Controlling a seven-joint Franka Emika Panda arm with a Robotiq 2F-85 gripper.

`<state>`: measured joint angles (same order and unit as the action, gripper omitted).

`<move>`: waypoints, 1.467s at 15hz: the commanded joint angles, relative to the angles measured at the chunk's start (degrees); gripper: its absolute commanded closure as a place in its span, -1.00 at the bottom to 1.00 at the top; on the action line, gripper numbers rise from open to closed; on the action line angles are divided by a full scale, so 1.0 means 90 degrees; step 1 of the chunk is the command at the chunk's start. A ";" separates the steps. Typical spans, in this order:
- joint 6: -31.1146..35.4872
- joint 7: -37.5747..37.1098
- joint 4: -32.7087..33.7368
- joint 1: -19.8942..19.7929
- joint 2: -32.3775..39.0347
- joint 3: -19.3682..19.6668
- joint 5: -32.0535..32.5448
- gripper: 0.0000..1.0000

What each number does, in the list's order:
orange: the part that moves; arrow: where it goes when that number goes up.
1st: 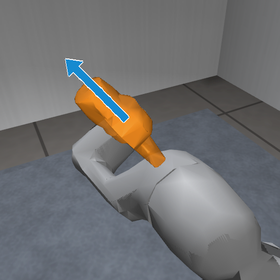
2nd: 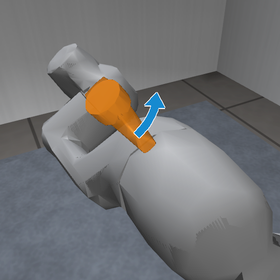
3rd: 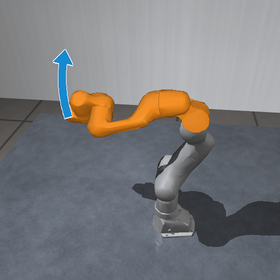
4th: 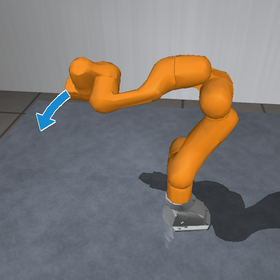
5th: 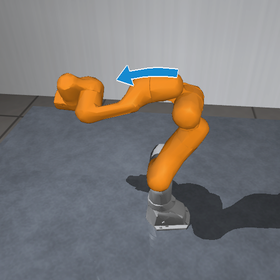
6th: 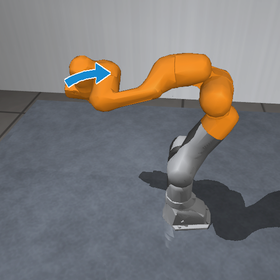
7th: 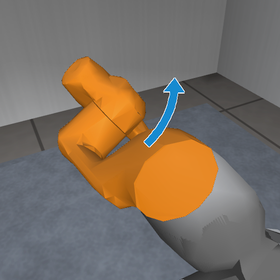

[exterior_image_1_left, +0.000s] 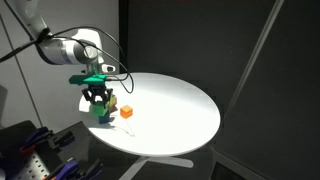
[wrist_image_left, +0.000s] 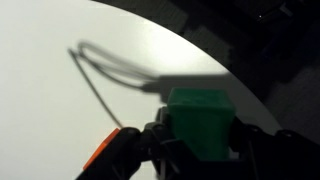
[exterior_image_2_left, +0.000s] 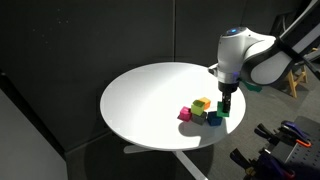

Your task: Pick up the green block and put it on the blue block, pick up the lime green block and put it on the orange block, pick up the pink block and put it on the lime green block

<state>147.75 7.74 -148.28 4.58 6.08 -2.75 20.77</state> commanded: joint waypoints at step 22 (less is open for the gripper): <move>-0.0217 0.0166 0.0040 0.0004 -0.0439 -0.0100 -0.0331 -1.00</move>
<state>147.93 7.74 -147.95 4.63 5.02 -2.92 20.12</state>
